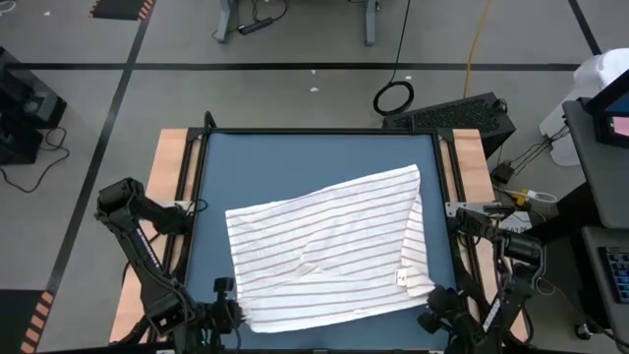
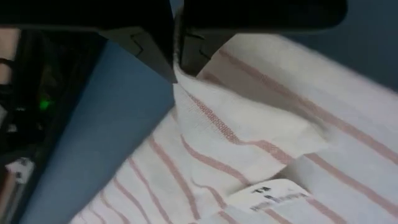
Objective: Roll towel
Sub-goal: Fold the white towel
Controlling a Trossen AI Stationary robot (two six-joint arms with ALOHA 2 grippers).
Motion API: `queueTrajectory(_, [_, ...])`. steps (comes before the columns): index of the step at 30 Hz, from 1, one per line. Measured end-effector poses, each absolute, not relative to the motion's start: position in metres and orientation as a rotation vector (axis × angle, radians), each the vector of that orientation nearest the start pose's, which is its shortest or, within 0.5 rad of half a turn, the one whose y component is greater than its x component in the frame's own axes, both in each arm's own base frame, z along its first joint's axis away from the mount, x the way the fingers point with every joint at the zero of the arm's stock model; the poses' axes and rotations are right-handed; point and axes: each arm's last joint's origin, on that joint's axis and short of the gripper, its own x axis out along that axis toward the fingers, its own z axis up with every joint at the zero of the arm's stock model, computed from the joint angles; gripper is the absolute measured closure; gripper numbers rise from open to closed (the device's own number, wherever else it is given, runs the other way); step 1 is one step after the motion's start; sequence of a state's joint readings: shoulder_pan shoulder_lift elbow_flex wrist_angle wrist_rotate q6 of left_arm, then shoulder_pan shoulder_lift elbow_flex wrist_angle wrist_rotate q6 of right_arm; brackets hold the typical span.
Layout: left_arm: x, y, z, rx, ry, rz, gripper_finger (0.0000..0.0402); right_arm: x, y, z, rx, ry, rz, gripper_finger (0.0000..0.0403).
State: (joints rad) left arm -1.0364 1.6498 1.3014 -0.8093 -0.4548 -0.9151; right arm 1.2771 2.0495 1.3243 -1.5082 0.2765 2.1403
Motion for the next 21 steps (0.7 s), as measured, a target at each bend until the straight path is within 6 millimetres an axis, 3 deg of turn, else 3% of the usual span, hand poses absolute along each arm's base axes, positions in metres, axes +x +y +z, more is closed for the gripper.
queueTrajectory(9, [0.176,-0.287,0.246,-0.07,0.976,-0.088,0.0391,0.093,0.29,0.145,0.017,1.173,-1.014,0.0384])
queueTrajectory(15, [0.184,-0.29,0.247,-0.05,0.934,-0.14,0.0391,0.095,0.293,0.146,0.059,1.172,-1.017,0.0326])
queueTrajectory(21, [0.191,-0.287,0.248,-0.042,0.92,-0.145,0.0391,0.1,0.303,0.163,0.1,1.219,-1.015,0.0262])
